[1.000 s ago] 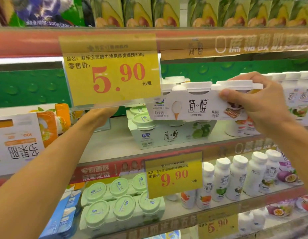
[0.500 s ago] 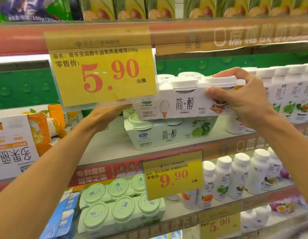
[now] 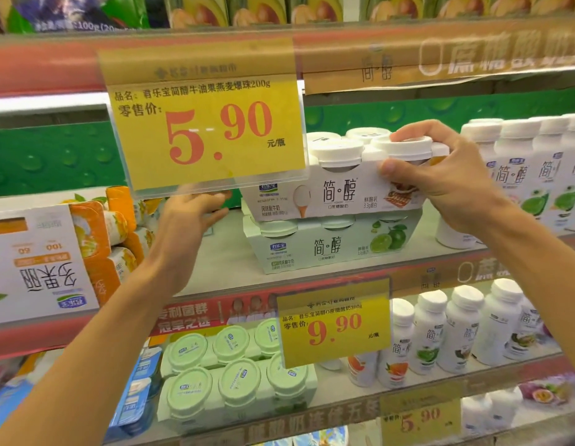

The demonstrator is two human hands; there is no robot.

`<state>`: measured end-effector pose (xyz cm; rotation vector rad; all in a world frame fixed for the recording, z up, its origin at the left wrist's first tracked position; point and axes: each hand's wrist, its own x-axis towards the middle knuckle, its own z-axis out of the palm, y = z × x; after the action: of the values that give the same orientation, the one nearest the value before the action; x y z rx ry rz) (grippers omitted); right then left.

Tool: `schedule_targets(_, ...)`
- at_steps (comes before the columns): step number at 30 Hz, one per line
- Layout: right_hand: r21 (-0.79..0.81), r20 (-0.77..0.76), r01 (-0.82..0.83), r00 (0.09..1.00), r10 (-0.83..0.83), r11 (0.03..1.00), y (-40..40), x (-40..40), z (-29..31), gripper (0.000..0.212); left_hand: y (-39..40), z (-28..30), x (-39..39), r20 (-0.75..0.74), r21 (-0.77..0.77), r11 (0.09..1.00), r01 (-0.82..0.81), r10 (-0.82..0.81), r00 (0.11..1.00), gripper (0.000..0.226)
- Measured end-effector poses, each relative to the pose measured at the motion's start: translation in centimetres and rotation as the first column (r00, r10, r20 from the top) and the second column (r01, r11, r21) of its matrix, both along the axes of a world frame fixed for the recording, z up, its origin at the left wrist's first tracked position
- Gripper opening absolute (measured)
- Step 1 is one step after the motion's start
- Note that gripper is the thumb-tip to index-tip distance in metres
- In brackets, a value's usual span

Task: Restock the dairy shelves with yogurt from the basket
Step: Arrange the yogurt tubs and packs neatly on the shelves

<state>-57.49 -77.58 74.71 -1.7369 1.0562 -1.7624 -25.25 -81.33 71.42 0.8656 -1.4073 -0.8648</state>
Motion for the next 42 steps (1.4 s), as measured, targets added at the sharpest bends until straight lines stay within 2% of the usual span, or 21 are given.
schedule_targets(4, 0.011, -0.069, 0.001, 0.998, -0.001, 1.000, -0.1, -0.3, 0.0, 0.053, 5.3, -1.2, -0.9, 0.087, -0.032, 0.999, -0.017, 0.020, 0.996, 0.048)
schedule_targets(6, 0.014, -0.100, 0.016, 0.995, -0.015, 1.000, -0.2, -0.5, 0.1, 0.057, 7.2, -0.9, -1.2, 0.000, -0.057, 0.998, -0.007, 0.007, 1.000, 0.053)
schedule_targets(10, 0.012, -0.127, 0.047, 0.991, -0.045, 0.999, -0.4, -0.8, 0.0, 0.064, 8.4, 1.4, -1.2, -0.258, -0.080, 0.996, -0.037, 0.015, 0.966, 0.023)
schedule_targets(13, -0.004, -0.132, 0.069, 0.989, -0.069, 0.998, -0.6, -0.6, -0.1, 0.066, 8.3, 1.9, -1.0, -0.279, -0.077, 0.993, -0.084, 0.060, 0.958, 0.030)
schedule_targets(15, -0.018, -0.127, 0.089, 0.988, -0.090, 0.996, -0.8, -0.5, -0.2, 0.067, 8.3, 1.9, -0.8, -0.284, -0.089, 0.992, -0.093, 0.065, 0.957, 0.025)
schedule_targets(19, -0.035, -0.148, 0.139, 0.979, -0.142, 0.990, -0.6, -0.4, -0.4, 0.070, 8.2, 1.7, -0.7, -0.328, -0.113, 0.990, -0.079, 0.038, 0.944, 0.017)
schedule_targets(27, -0.080, -0.229, 0.236, 0.941, -0.248, 0.969, 0.5, 0.0, 0.1, 0.080, 7.7, 1.5, -1.1, -0.376, -0.099, 0.994, -0.050, 0.009, 0.927, 0.022)
schedule_targets(29, -0.073, -0.238, 0.252, 0.935, -0.262, 0.965, 0.7, 0.0, 0.1, 0.082, 7.9, 1.1, -1.7, -0.320, -0.110, 0.991, -0.073, 0.034, 0.947, 0.032)
schedule_targets(33, -0.036, -0.196, 0.265, 0.944, -0.267, 0.964, 1.1, -0.2, -0.8, 0.095, 7.6, -0.7, -3.2, 0.009, -0.101, 0.979, -0.179, 0.181, 0.983, 0.061)
schedule_targets(36, 0.002, -0.166, 0.257, 0.953, -0.253, 0.966, 1.2, -0.1, -1.3, 0.094, 6.3, -1.6, -4.3, 0.174, -0.053, 0.985, -0.165, 0.172, 0.970, 0.079)
schedule_targets(38, 0.016, -0.165, 0.249, 0.956, -0.244, 0.968, 1.1, 0.1, -1.4, 0.090, 5.7, -1.9, -5.1, 0.214, -0.048, 0.988, -0.149, 0.156, 0.964, 0.078)
schedule_targets(42, 0.050, -0.149, 0.237, 0.962, -0.227, 0.970, 0.5, 0.1, -1.6, 0.088, 5.2, -2.1, -6.0, 0.196, -0.110, 0.968, -0.225, 0.243, 0.950, 0.052)
